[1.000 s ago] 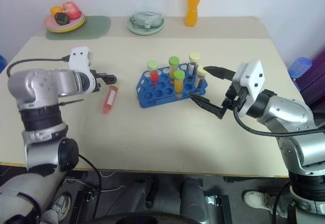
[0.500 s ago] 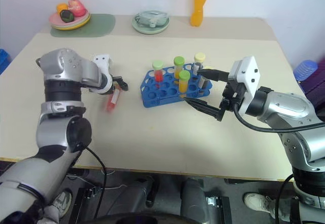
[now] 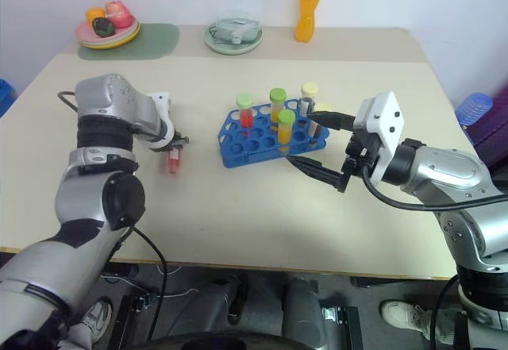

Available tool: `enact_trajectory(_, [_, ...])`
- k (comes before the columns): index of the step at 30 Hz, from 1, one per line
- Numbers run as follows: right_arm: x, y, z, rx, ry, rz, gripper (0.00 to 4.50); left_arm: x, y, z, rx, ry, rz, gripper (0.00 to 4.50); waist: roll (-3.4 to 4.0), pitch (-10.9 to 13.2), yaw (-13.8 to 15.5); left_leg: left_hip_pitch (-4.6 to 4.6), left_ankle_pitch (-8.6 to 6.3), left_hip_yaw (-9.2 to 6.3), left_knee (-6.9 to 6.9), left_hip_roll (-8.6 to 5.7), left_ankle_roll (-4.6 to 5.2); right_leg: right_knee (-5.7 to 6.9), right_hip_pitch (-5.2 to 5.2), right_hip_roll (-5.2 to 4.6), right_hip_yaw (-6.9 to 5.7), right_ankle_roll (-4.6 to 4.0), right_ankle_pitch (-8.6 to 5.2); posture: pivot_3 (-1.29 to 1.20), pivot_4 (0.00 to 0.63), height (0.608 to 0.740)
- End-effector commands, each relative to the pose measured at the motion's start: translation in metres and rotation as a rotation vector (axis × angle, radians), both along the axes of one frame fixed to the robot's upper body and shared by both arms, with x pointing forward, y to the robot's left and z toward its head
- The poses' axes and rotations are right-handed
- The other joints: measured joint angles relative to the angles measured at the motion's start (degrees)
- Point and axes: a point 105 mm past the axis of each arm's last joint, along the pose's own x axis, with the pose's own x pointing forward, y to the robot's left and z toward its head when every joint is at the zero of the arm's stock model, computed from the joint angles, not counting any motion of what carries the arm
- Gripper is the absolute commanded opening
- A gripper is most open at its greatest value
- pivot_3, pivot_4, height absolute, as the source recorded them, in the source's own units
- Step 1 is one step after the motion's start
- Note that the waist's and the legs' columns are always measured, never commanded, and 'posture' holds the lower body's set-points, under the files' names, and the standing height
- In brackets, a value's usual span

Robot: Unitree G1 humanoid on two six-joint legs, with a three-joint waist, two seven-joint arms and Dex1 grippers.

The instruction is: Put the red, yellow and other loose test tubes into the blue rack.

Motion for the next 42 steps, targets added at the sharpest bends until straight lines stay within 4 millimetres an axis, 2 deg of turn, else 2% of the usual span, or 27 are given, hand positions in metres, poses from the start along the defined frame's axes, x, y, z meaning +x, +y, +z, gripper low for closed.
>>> enact_trajectory(1, [-0.004, 0.0, 0.009, 0.009, -0.049, -0.002, 4.5, 0.004, 0.007, 0.039, 0.046, -0.359, -0.109, 0.87, 0.01, 0.0, -0.4, 0.0, 0.0, 0.0, 0.04, 0.0, 0.0, 0.1, -0.01, -0.01, 0.0, -0.01, 0.0, 0.0, 0.15, 0.74])
enact_trajectory(3, [-0.003, -0.001, 0.008, 0.016, -0.057, -0.018, 4.5, -0.012, -0.016, 0.067, -0.188, -0.671, -0.346, 0.87, 0.04, 0.0, -0.7, 0.02, 0.0, 0.01, 0.05, 0.01, 0.0, 0.13, -0.03, -0.01, 0.02, -0.03, 0.01, 0.0, 0.15, 0.74])
enact_trajectory(4, [-0.003, -0.002, 0.007, 0.022, -0.06, -0.025, 4.5, -0.029, -0.023, 0.086, -0.216, -0.853, -0.494, 0.87, 0.03, 0.0, -0.5, 0.03, 0.0, 0.02, 0.03, 0.03, 0.0, 0.13, -0.04, 0.01, 0.05, -0.06, 0.02, 0.0, 0.15, 0.74])
enact_trajectory(5, [-0.003, -0.003, 0.007, 0.026, -0.062, -0.03, 4.5, -0.044, -0.028, 0.096, -0.212, -0.963, -0.603, 0.87, 0.02, 0.0, -0.4, 0.01, 0.01, 0.01, 0.08, 0.05, -0.02, 0.13, -0.02, 0.01, 0.01, -0.08, 0.02, 0.0, 0.15, 0.74])
enact_trajectory(6, [-0.003, -0.004, 0.006, 0.032, -0.058, -0.034, 4.5, -0.048, -0.025, 0.094, -0.122, -0.992, -0.62, 0.87, 0.03, 0.0, -0.3, -0.02, 0.03, 0.01, 0.09, 0.05, -0.04, 0.09, -0.04, 0.01, 0.0, -0.13, 0.05, 0.0, 0.15, 0.74])
enact_trajectory(8, [-0.003, -0.004, 0.004, 0.041, -0.05, -0.042, 4.5, -0.056, -0.027, 0.099, -0.19, -1.043, -0.614, 0.87, 0.03, 0.0, 0.4, -0.03, 0.03, 0.0, 0.15, 0.05, -0.04, -0.02, 0.04, -0.01, -0.01, -0.14, 0.06, 0.0, 0.15, 0.74])
enact_trajectory(13, [-0.003, -0.007, 0.004, 0.054, -0.065, -0.068, 4.5, -0.072, -0.051, 0.113, -0.176, -1.321, -0.762, 0.87, 0.05, 0.0, 1.3, -0.02, -0.3, -0.01, 0.3, 0.03, 0.47, -0.41, 0.31, -0.01, -0.07, -0.18, 0.1, 0.0, 0.15, 0.74])
enact_trajectory(15, [-0.004, -0.009, 0.003, 0.039, -0.077, -0.08, 4.5, -0.076, -0.066, 0.105, -0.189, -1.358, -0.85, 0.87, 0.04, 0.0, 1.2, -0.05, -0.28, 0.01, 0.32, 0.02, 0.45, -0.63, 0.39, -0.02, -0.11, -0.09, 0.16, 0.0, 0.15, 0.74])
enact_trajectory(20, [-0.008, -0.013, 0.007, 0.03, -0.087, -0.107, 4.5, -0.065, -0.091, 0.089, -0.224, -1.439, -0.884, 0.87, 0.03, 0.0, 1.1, -0.06, -0.25, 0.08, 0.34, 0.0, 0.41, -0.7, 0.41, -0.05, -0.11, -0.05, 0.18, 0.0, 0.15, 0.74])
enact_trajectory(30, [-0.022, -0.027, 0.011, -0.015, -0.074, -0.19, 4.5, -0.051, -0.134, 0.042, -0.323, -1.434, -0.944, 0.87, 0.03, 0.0, 1.1, -0.07, -0.39, 0.08, 0.41, 0.01, 0.68, -0.67, 0.42, -0.04, -0.11, 0.0, 0.2, 0.0, 0.15, 0.74])
enact_trajectory(38, [-0.029, -0.031, 0.014, -0.035, -0.067, -0.218, 4.5, -0.046, -0.158, 0.026, -0.353, -1.411, -0.966, 0.87, 0.03, 0.0, 1.1, -0.08, -0.44, 0.08, 0.46, 0.0, 0.76, -0.66, 0.43, -0.04, -0.12, 0.04, 0.22, 0.0, 0.15, 0.74])
enact_trajectory(42, [-0.032, -0.033, 0.016, -0.04, -0.065, -0.232, 4.5, -0.044, -0.163, 0.021, -0.362, -1.392, -0.966, 0.87, 0.03, 0.0, 1.1, -0.09, -0.46, 0.08, 0.49, 0.0, 0.79, -0.66, 0.44, -0.04, -0.12, 0.06, 0.23, 0.0, 0.15, 0.74])
